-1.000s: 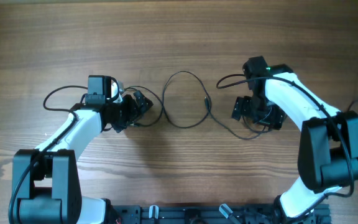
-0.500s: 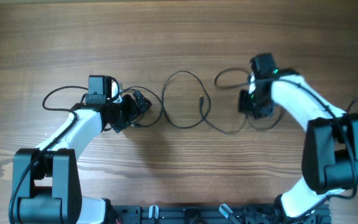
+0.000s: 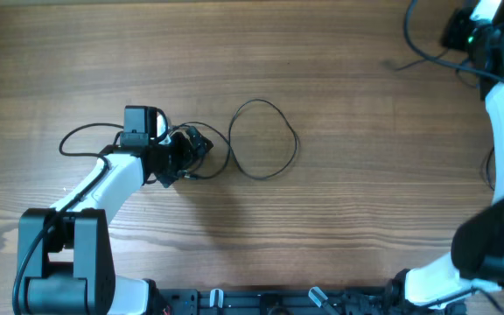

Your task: Untangle cables

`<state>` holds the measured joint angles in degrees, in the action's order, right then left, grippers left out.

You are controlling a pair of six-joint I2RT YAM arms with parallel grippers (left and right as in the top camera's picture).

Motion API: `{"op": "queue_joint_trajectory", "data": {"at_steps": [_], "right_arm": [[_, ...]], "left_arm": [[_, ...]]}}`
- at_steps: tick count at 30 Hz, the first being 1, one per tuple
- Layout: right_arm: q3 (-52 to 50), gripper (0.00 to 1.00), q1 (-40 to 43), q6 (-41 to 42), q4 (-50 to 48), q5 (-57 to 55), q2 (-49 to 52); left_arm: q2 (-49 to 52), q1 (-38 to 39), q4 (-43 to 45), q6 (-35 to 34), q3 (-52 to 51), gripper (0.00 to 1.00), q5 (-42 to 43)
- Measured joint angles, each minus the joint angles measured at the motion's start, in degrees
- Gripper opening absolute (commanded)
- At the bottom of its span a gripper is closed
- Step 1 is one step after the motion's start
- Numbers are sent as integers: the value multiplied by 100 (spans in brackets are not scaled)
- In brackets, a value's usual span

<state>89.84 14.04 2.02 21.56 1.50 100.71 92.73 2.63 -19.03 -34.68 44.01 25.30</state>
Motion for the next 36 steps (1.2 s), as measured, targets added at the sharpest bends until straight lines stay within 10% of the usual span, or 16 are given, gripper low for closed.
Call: {"op": "queue_joint_trajectory", "data": {"at_steps": [8,13,20,25,36], "right_arm": [[-37,12,968,-1327,-2417,-1252,2142],[-57,100,1526,-1497,-1836,-1335,3005],[352,100,1058,-1357,-463,-531,2531],[616,100,393,927,1770,-1285,1294],[247,100,-1274,697,3495,2361,1309]], "left_arm": [[4,0,0,-17,4,100,0],[4,0,0,-17,4,100,0],[4,0,0,-17,4,100,0],[7,2,-2,-17,4,100,0],[7,0,0,-17,7,100,0]]}}
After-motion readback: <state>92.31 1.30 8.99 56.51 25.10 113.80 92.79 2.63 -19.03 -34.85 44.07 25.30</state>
